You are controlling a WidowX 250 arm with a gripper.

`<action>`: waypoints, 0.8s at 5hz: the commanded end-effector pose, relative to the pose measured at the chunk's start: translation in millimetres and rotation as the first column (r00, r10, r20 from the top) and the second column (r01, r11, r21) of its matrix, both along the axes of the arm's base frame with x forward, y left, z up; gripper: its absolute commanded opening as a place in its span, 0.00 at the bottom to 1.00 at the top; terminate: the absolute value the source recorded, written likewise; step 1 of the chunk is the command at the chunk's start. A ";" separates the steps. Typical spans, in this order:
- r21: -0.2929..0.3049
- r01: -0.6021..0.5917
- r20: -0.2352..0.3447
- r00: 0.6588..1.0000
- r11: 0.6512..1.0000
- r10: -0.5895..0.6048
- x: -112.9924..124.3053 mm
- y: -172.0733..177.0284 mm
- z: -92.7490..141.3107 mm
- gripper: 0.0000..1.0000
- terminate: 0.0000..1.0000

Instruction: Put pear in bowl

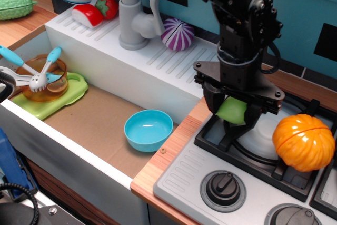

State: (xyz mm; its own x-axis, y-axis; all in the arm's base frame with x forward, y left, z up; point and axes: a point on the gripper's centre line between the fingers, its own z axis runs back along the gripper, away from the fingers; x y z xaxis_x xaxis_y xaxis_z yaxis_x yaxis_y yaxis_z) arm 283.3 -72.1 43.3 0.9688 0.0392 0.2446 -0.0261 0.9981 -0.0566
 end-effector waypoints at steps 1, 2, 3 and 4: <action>0.014 -0.016 0.009 1.000 1.000 0.016 4.6 -0.8 9.4 0.00 0.00; 0.083 0.001 -0.050 0.999 0.997 0.003 -3.0 22.6 30.5 0.00 0.00; 0.113 0.026 -0.070 0.997 0.993 -0.018 -10.1 51.0 35.9 0.00 0.00; 0.127 0.034 -0.056 0.998 0.991 -0.027 -16.2 73.8 25.1 0.00 0.00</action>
State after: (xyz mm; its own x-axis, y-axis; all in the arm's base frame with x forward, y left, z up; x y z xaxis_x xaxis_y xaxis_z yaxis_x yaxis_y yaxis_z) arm 259.4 13.3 47.7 0.9854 -0.0262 0.1681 0.0101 0.9953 0.0962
